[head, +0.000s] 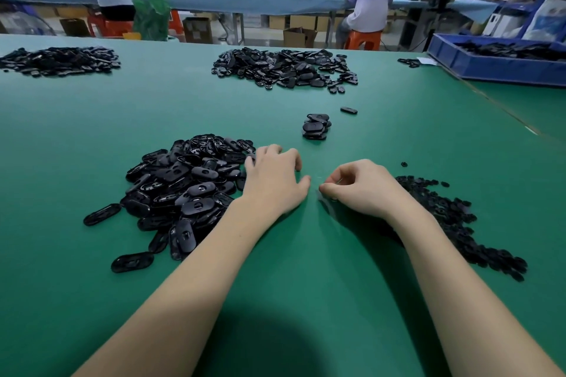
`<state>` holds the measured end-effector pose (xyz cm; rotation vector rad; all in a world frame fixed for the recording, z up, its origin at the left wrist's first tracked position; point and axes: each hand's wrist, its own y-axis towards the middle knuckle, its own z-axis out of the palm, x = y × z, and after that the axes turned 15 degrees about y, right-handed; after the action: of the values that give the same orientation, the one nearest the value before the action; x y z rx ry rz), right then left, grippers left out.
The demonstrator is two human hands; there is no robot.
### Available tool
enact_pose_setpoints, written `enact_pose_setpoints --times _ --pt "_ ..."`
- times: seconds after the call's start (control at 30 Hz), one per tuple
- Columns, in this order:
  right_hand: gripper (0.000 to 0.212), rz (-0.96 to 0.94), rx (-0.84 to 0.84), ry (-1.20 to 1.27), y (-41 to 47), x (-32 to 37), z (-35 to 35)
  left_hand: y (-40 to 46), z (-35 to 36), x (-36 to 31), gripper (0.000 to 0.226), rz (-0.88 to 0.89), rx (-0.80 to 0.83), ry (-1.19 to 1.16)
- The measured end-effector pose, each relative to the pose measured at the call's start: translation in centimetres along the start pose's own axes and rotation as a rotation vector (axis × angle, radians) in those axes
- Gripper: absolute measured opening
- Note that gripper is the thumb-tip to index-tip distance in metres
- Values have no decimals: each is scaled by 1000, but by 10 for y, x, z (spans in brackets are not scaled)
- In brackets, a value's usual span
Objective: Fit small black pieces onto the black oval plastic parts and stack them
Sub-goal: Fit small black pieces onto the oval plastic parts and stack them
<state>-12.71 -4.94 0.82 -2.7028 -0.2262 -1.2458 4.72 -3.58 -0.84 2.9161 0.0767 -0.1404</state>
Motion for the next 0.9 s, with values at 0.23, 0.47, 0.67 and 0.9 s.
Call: enact_pose_setpoints --times 0.23,0.47,0.67,0.9 --pt "18 2 16 20 0 -1 -2 -4 -1 -7 17 121 13 -184" --pt "17 6 25 84 0 -2 -6 -5 -3 -20 22 81 -4 -324" --pt "15 5 31 128 -2 -3 -9 -6 0 -16 21 48 -76 -217" --pt "16 9 30 151 -3 -2 -10 -4 -2 -18 22 -28 -34 -286"
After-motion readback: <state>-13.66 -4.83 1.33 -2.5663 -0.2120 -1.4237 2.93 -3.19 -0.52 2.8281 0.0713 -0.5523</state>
